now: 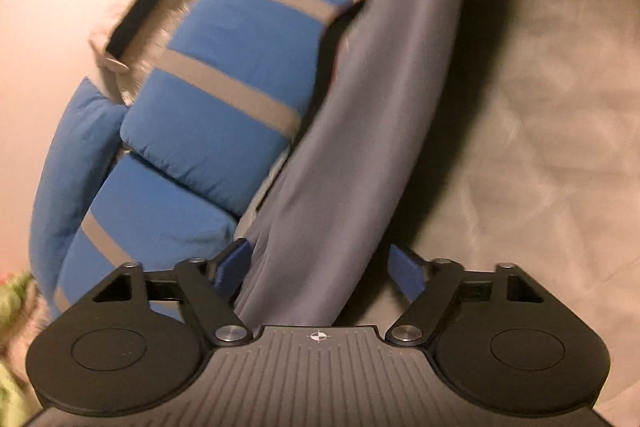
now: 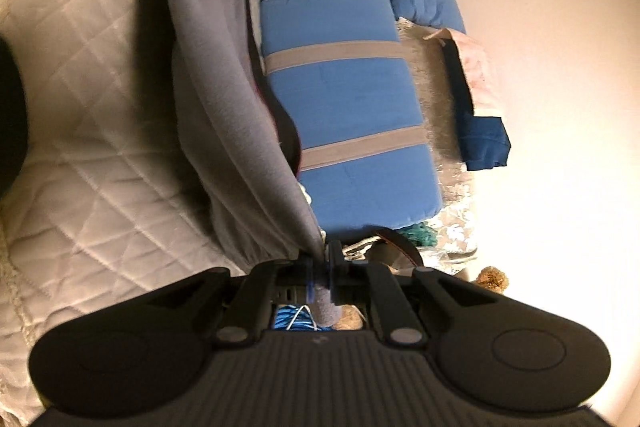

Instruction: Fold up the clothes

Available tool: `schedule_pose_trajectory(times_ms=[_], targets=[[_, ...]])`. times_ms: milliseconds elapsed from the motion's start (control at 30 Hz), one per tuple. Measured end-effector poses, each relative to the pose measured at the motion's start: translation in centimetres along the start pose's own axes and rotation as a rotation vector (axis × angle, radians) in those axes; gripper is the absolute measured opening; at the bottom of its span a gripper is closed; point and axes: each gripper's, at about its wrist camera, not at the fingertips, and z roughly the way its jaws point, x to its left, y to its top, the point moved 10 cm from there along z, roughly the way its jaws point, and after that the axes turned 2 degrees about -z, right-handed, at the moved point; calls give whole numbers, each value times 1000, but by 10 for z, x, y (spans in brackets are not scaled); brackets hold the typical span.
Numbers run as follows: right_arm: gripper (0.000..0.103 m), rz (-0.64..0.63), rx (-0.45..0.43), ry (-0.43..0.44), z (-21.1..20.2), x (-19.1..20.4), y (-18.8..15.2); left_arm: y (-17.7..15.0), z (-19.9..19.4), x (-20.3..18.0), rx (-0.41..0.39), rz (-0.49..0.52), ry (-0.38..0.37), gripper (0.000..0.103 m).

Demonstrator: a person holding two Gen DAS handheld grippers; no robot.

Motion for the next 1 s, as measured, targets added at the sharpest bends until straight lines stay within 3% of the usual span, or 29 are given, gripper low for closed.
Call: schedule_pose_trajectory(times_ms=[133, 367, 533, 800, 1000], targets=[[7, -7, 4, 3, 1, -1, 1, -25, 14, 5, 96, 131, 49, 3], [7, -32, 18, 68, -9, 34, -9, -45, -29, 25, 47, 182, 57, 3], [7, -23, 32, 118, -11, 54, -16, -56, -59, 21, 32, 242, 23, 3], [7, -15, 83, 230, -19, 84, -32, -68, -86, -3, 42, 332, -72, 3], [6, -28, 111, 325, -23, 113, -43, -81, -93, -22, 104, 356, -160, 2]])
